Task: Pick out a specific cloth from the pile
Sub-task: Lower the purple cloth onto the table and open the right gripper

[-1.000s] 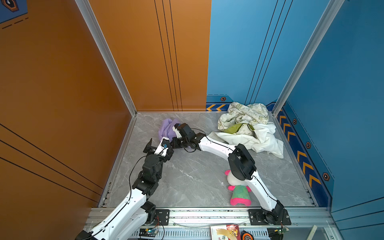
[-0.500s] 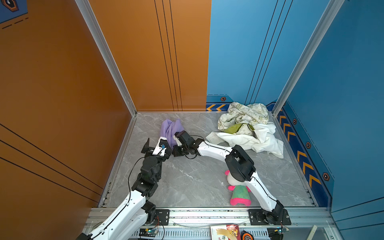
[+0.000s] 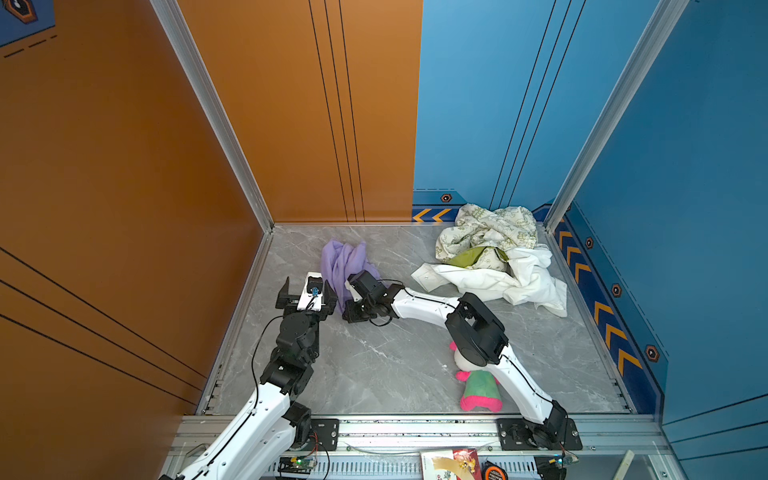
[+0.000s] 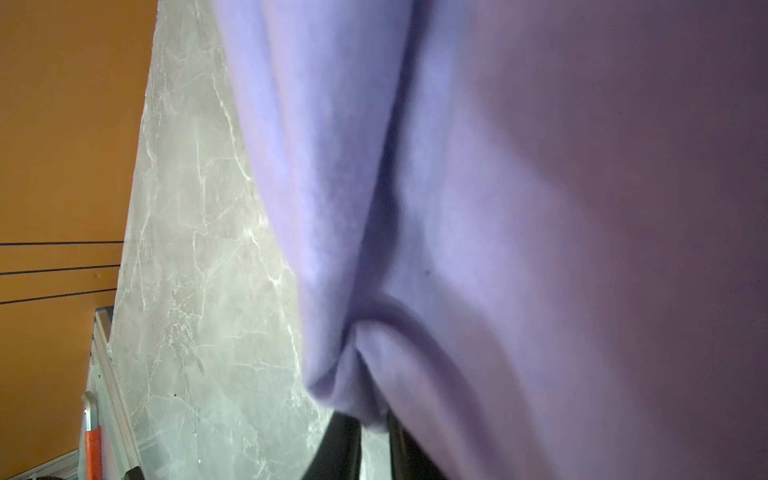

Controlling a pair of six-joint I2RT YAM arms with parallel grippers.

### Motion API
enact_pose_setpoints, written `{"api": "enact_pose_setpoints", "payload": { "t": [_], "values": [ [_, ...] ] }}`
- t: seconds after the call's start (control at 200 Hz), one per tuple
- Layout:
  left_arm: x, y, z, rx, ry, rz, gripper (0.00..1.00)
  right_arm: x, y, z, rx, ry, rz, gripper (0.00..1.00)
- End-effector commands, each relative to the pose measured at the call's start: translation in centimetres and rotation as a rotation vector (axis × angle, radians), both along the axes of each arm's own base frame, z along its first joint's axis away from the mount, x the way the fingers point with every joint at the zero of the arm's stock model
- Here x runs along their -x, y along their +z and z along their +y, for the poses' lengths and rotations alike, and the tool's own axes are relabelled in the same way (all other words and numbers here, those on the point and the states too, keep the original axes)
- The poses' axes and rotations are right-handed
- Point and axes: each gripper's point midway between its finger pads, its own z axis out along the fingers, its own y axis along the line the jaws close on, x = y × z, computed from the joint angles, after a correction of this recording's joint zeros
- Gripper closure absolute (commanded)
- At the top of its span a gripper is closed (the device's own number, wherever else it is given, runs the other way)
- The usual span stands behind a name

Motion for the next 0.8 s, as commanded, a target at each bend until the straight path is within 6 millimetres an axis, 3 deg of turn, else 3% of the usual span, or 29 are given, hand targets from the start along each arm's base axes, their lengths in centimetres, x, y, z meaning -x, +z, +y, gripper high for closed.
{"api": "enact_pose_setpoints", "payload": {
  "t": [0.0,0.4,0.551,0.651,0.691,0.716,0.796],
  "values": [
    [0.1,0.1,0.8,0.047,0.033,-0.004,0.02,1.1,-1.0,-0.8,0.040,0.004,0.045,0.80],
    [-0.7,-0.5,2.2,0.134,0.075,0.072,0.02,-1.3,10.0,-1.6,-0.053,-0.073,-0.164,0.45],
    [-1.1,-0.8,2.6,0.158,0.071,0.087,0.02,-1.9,12.9,-2.6,-0.069,-0.119,-0.228,0.32],
    [-1.4,-1.3,2.5,0.175,0.057,0.105,0.02,-2.4,15.2,-3.3,-0.090,-0.158,-0.286,0.28],
    [-1.6,-1.4,2.3,0.182,0.042,0.117,0.02,-2.5,14.5,-4.1,-0.066,-0.175,-0.299,0.27],
    [-1.7,-1.6,2.2,0.186,0.033,0.126,0.02,-2.7,16.5,-4.7,-0.090,-0.194,-0.333,0.26],
    [-2.3,-2.2,1.5,0.201,-0.005,0.163,0.02,-3.5,18.9,-6.4,-0.104,-0.250,-0.409,0.24]
  ]
}}
